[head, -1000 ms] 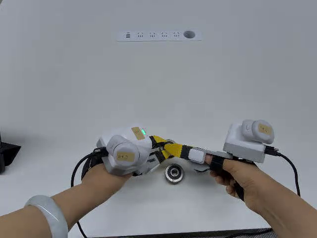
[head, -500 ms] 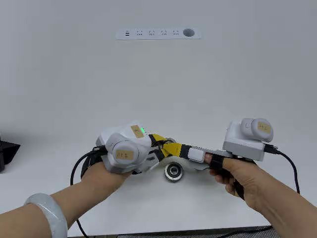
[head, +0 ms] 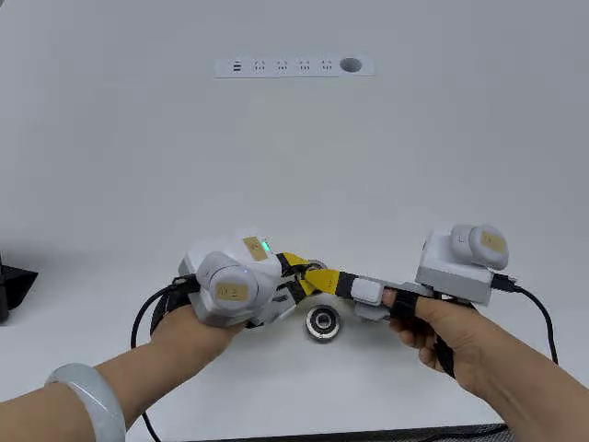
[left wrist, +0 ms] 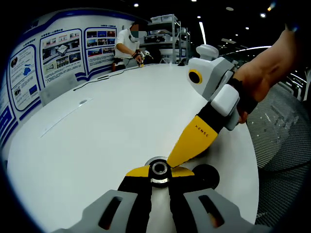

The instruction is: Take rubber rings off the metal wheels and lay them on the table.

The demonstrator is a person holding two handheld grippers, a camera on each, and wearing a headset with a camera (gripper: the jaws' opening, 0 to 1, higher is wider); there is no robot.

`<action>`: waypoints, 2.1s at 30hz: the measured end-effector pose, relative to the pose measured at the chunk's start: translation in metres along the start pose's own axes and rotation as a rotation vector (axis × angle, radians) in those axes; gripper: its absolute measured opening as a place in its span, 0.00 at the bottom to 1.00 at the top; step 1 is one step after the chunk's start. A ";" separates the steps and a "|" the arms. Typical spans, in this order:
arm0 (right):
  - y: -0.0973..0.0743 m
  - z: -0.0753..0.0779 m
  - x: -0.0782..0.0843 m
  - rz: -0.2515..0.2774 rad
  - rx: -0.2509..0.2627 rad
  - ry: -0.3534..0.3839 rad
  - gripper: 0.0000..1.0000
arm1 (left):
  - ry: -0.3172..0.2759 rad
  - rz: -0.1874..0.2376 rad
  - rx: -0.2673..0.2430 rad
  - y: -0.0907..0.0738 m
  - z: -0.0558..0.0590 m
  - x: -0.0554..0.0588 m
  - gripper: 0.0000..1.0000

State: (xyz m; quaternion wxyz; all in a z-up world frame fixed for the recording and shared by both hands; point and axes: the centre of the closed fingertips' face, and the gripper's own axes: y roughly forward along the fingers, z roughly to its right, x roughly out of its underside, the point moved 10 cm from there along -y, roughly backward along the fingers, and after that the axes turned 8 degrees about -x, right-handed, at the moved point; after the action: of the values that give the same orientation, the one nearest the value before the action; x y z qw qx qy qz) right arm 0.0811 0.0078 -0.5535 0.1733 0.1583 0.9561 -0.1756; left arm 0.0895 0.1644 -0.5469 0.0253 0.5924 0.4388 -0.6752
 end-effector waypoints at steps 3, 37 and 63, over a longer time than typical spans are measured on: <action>-0.001 0.000 0.000 0.006 -0.003 -0.006 0.37 | 0.002 0.000 0.000 0.000 0.000 0.000 0.12; -0.003 0.010 -0.003 -0.005 0.094 -0.065 0.09 | 0.002 0.002 0.002 -0.001 -0.001 0.000 0.12; -0.004 0.009 -0.005 -0.005 0.118 -0.084 0.02 | 0.007 0.002 0.002 -0.001 0.001 -0.001 0.12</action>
State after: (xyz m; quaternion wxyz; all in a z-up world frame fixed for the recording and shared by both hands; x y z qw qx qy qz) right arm 0.0864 -0.0007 -0.5585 0.2030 0.1583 0.9364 -0.2383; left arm 0.0884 0.1644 -0.5456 0.0239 0.5953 0.4375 -0.6735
